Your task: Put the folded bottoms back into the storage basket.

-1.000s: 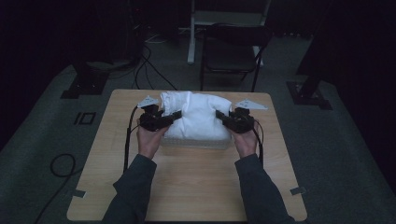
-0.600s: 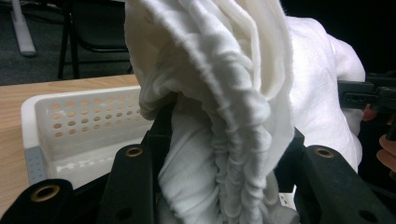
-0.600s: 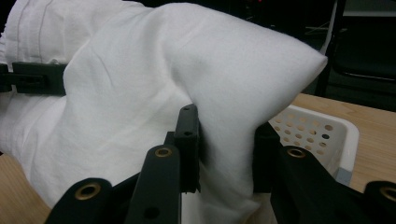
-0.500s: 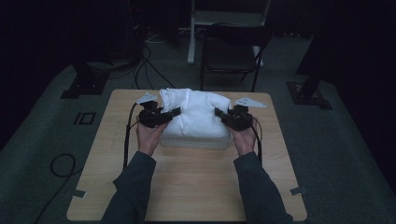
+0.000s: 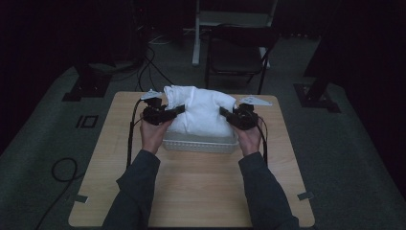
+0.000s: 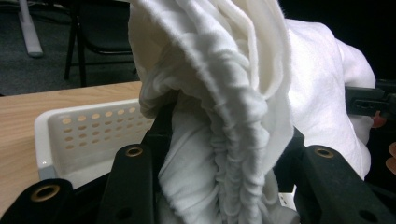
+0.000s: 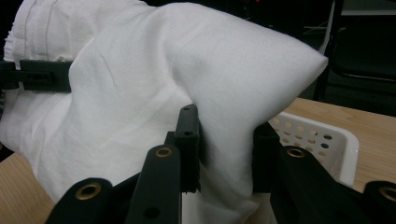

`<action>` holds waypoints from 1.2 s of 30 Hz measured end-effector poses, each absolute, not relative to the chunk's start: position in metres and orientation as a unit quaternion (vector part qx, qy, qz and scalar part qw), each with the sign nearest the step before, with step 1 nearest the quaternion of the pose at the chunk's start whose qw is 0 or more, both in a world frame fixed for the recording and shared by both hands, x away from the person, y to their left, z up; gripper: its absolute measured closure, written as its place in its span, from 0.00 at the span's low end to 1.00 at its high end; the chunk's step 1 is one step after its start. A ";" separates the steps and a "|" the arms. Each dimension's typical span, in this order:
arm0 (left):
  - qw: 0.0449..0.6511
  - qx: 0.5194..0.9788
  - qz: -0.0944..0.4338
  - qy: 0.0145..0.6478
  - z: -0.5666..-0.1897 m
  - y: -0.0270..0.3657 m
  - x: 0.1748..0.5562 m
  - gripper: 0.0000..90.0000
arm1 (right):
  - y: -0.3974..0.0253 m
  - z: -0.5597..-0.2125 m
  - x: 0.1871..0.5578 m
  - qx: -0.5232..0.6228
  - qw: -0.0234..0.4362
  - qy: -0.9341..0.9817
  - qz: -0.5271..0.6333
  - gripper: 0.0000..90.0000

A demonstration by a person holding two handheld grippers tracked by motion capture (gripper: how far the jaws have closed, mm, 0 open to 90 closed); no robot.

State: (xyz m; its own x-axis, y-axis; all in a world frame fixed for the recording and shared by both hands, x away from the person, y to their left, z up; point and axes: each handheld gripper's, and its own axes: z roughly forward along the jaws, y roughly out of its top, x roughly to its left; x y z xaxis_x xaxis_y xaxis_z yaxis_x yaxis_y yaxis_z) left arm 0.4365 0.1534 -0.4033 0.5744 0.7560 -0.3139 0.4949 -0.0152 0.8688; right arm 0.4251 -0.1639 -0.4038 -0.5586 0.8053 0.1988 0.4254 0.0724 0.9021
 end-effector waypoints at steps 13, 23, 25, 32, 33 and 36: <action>0.535 0.702 0.113 0.457 -0.412 0.151 0.454 0.61 | -0.166 -0.411 0.438 0.448 0.167 0.709 0.518 0.80; 0.517 0.707 0.122 0.467 -0.414 0.147 0.464 0.61 | -0.163 -0.415 0.449 0.460 0.167 0.709 0.507 0.80; 0.514 0.708 0.123 0.468 -0.415 0.146 0.465 0.61 | -0.161 -0.415 0.451 0.461 0.170 0.711 0.503 0.80; 0.504 0.711 0.125 0.474 -0.421 0.146 0.470 0.61 | -0.158 -0.420 0.457 0.463 0.171 0.718 0.491 0.80; 0.503 0.711 0.126 0.475 -0.421 0.146 0.470 0.61 | -0.157 -0.421 0.458 0.463 0.171 0.719 0.490 0.80; 0.499 0.712 0.129 0.477 -0.424 0.145 0.472 0.61 | -0.156 -0.423 0.460 0.464 0.170 0.720 0.487 0.80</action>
State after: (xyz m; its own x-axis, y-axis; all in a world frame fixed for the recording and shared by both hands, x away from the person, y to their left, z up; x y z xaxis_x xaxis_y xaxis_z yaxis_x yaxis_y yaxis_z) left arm 0.4721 0.1454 -0.4239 0.5124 0.8076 -0.2918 0.5498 -0.0475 0.8340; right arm 0.4599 -0.1563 -0.4234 -0.5110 0.8343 0.2071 0.5020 0.0941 0.8597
